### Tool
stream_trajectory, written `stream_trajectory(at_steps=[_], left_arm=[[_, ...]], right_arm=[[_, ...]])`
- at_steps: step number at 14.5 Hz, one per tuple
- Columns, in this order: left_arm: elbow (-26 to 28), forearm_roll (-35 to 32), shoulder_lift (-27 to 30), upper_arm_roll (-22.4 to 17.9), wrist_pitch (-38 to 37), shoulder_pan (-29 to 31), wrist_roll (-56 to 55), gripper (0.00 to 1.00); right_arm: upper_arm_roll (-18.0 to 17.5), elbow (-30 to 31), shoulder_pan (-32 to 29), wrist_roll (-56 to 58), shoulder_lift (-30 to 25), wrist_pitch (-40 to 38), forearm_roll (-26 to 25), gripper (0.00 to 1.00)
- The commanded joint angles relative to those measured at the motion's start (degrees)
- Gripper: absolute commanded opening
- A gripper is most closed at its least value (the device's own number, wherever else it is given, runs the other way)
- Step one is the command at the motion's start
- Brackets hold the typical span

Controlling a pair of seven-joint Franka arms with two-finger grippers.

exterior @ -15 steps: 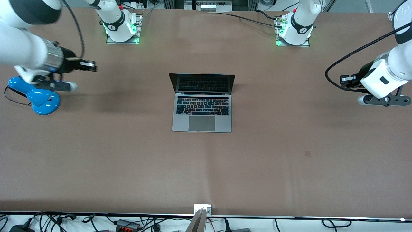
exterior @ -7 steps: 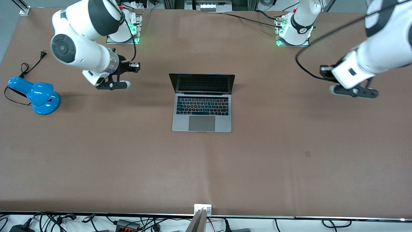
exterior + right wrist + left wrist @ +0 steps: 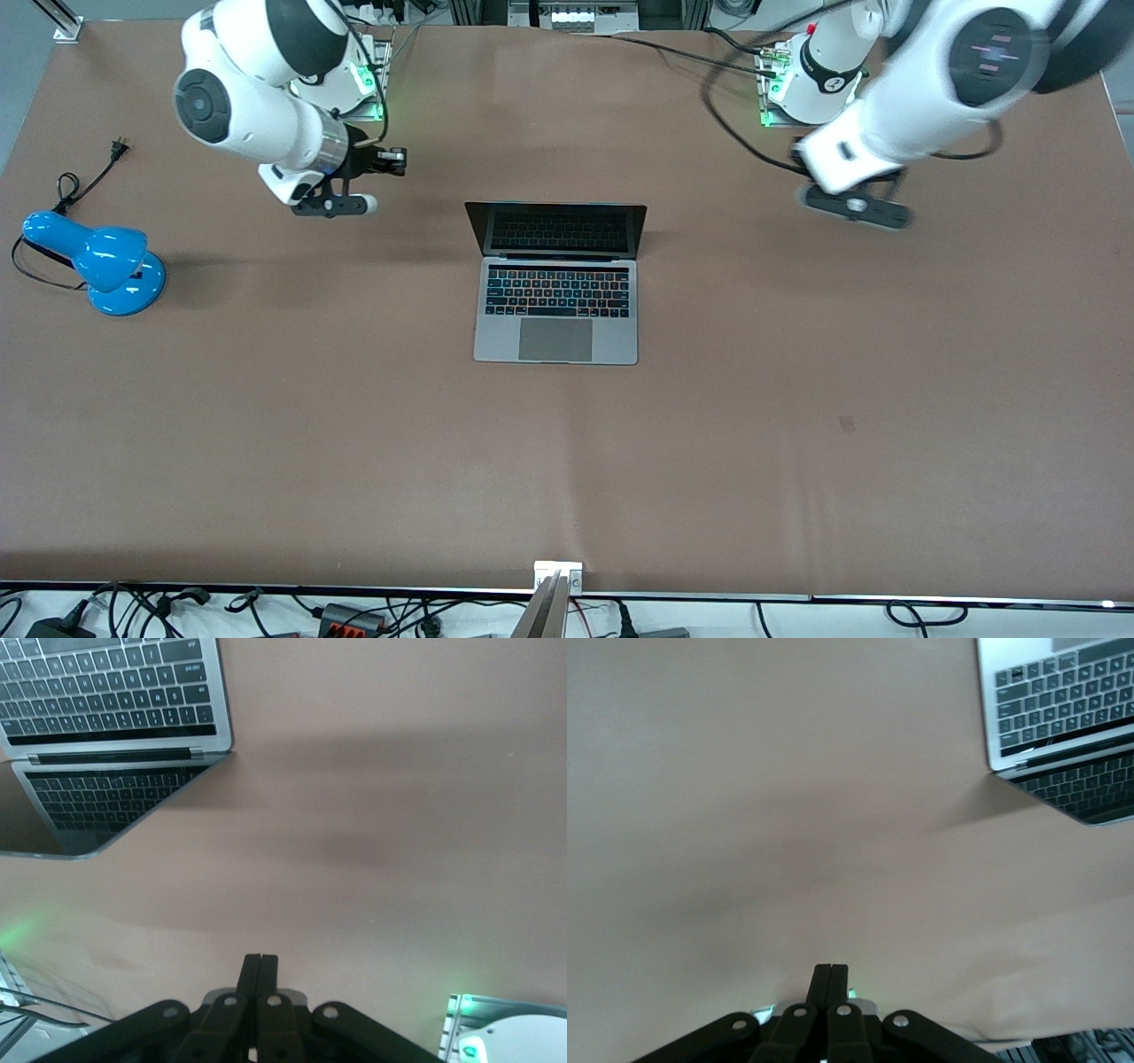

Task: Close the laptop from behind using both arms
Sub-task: 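Move the right gripper and the left gripper toward the laptop's screen back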

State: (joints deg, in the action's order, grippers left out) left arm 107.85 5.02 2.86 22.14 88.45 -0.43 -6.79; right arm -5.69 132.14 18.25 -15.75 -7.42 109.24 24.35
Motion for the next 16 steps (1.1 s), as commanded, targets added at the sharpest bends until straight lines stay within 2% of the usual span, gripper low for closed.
stream_trajectory(at_steps=[1, 2, 4, 7, 9, 13, 16], left_arm=[[5.4, 0.8, 2.6, 8.2, 6.2, 0.5, -6.4, 0.01], [5.7, 0.8, 2.1, 10.4, 7.7, 0.3, -8.0, 0.01], [8.2, 0.8, 1.8, 12.0, 12.0, 0.2, -9.1, 0.01], [14.7, 0.8, 0.7, 16.6, 23.2, 0.2, -12.5, 0.01], [15.9, 0.8, -1.6, 20.5, 27.8, 0.3, -16.5, 0.01], [19.1, 0.8, -5.2, 22.2, 37.7, 0.1, -18.0, 0.01], [19.2, 0.7, -8.6, 22.2, 43.4, -0.1, -18.1, 0.01]], right_arm=[[0.6, 4.9, 4.4, -2.3, -2.0, 5.4, 2.7, 0.0], [0.6, 5.4, 5.9, -3.3, -2.0, 6.7, 3.3, 0.0], [0.6, 5.6, 8.8, -6.3, -1.7, 8.2, 3.3, 0.0], [0.6, 5.9, 9.4, -6.7, -1.7, 8.4, 3.3, 0.0], [0.6, 6.0, 10.1, -6.7, -0.9, 9.7, 3.3, 0.0], [0.6, 5.7, 13.6, -9.6, 2.7, 16.6, 3.4, 0.0], [0.6, 5.6, 14.3, -9.7, 4.9, 19.4, 3.6, 0.0]])
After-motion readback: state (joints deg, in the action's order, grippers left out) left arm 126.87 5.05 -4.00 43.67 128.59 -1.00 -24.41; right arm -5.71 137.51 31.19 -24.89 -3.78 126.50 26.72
